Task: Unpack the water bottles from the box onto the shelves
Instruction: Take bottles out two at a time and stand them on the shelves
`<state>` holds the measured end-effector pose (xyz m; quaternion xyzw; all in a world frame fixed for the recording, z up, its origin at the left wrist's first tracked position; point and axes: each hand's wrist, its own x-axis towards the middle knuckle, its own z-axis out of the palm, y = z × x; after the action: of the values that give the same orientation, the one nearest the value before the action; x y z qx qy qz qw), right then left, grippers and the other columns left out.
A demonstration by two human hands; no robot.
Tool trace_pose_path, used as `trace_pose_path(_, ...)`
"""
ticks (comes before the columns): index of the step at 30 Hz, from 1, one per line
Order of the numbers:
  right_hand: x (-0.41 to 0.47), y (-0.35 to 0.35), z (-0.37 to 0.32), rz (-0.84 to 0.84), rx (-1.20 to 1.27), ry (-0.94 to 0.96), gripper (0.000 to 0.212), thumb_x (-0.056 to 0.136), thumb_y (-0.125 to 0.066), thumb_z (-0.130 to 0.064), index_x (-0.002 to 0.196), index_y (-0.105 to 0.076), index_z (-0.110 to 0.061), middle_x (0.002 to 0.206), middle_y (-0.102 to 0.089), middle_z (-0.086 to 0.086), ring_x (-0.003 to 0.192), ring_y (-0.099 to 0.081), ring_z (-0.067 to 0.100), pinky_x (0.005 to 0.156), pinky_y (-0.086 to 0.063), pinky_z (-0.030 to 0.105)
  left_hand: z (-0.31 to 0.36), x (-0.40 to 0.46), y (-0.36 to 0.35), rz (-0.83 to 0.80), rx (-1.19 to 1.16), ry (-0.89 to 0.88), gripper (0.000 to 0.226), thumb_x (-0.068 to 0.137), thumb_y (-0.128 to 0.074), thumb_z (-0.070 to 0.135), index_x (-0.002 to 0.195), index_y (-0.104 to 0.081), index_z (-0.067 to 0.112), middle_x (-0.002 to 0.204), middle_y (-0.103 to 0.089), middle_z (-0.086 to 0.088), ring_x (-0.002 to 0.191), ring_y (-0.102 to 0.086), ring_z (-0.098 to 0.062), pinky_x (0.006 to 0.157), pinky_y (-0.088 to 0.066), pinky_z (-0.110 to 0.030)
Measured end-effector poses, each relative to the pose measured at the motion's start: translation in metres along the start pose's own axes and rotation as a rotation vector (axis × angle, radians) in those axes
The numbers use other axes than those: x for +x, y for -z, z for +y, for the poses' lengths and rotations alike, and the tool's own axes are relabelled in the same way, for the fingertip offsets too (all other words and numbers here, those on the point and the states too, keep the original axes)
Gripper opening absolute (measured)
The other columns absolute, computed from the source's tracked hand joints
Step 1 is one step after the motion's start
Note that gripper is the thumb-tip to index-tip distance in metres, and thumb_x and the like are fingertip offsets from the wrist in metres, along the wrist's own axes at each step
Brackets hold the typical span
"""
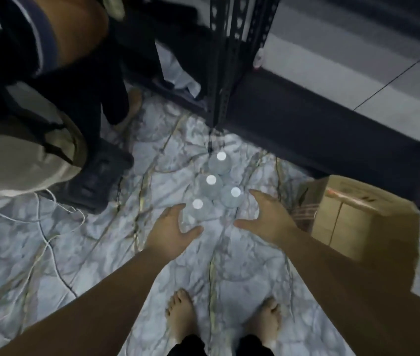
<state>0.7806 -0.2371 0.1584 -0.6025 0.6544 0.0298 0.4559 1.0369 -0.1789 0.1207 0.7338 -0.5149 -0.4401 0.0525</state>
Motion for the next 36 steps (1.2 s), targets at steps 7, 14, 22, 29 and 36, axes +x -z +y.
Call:
trace_pose_path(7, 0.101, -0.062, 0.053, 0.059, 0.025, -0.022, 0.110, 0.075, -0.094, -0.042, 0.164, -0.033, -0.027, 0.163, -0.041, 0.002, 0.149, -0.041, 0.027, 0.115, -0.039, 0.036, -0.034, 0.082, -0.053, 0.021, -0.058, -0.057, 0.093, 0.078, -0.090, 0.047, 0.156, -0.046, 0.024, 0.152, -0.052, -0.004, 0.139, -0.051, -0.023, 0.106, -0.042, -0.032)
trace_pose_path(14, 0.151, -0.105, 0.093, 0.143, 0.195, 0.036, 0.110, 0.068, -0.100, -0.031, 0.159, -0.038, -0.035, 0.154, -0.049, -0.004, 0.139, -0.048, 0.020, 0.114, -0.044, 0.040, -0.053, 0.129, -0.087, -0.046, -0.131, -0.078, 0.119, 0.059, -0.104, 0.031, 0.159, -0.039, 0.027, 0.155, -0.043, 0.001, 0.141, -0.046, -0.017, 0.107, -0.034, -0.023)
trace_pose_path(22, 0.169, -0.113, 0.097, 0.300, 0.270, 0.005, 0.073, 0.067, -0.100, -0.028, 0.131, -0.066, -0.024, 0.116, -0.072, -0.001, 0.107, -0.066, 0.020, 0.084, -0.053, 0.027, -0.054, 0.140, -0.098, 0.135, -0.116, -0.085, 0.084, 0.062, -0.099, 0.027, 0.137, -0.061, 0.026, 0.128, -0.068, 0.001, 0.117, -0.065, -0.020, 0.092, -0.052, -0.030)
trace_pose_path(29, 0.114, -0.083, 0.076, 0.357, 0.351, 0.014, 0.062, 0.067, -0.098, -0.026, 0.123, -0.072, -0.021, 0.099, -0.070, -0.011, 0.093, -0.068, 0.015, 0.087, -0.061, 0.039, -0.027, 0.097, -0.053, 0.165, -0.127, -0.089, 0.062, 0.065, -0.095, 0.028, 0.120, -0.067, 0.032, 0.104, -0.071, 0.011, 0.099, -0.067, -0.016, 0.077, -0.052, -0.027)
trace_pose_path(36, 0.002, -0.005, 0.017, 0.371, 0.337, 0.109, 0.059, 0.069, -0.098, -0.035, 0.120, -0.069, -0.032, 0.098, -0.068, -0.020, 0.089, -0.066, 0.005, 0.081, -0.054, 0.022, 0.043, 0.007, 0.032, 0.182, -0.120, -0.200, 0.068, 0.065, -0.096, 0.029, 0.126, -0.065, 0.035, 0.111, -0.066, 0.019, 0.104, -0.064, -0.009, 0.080, -0.050, -0.016)
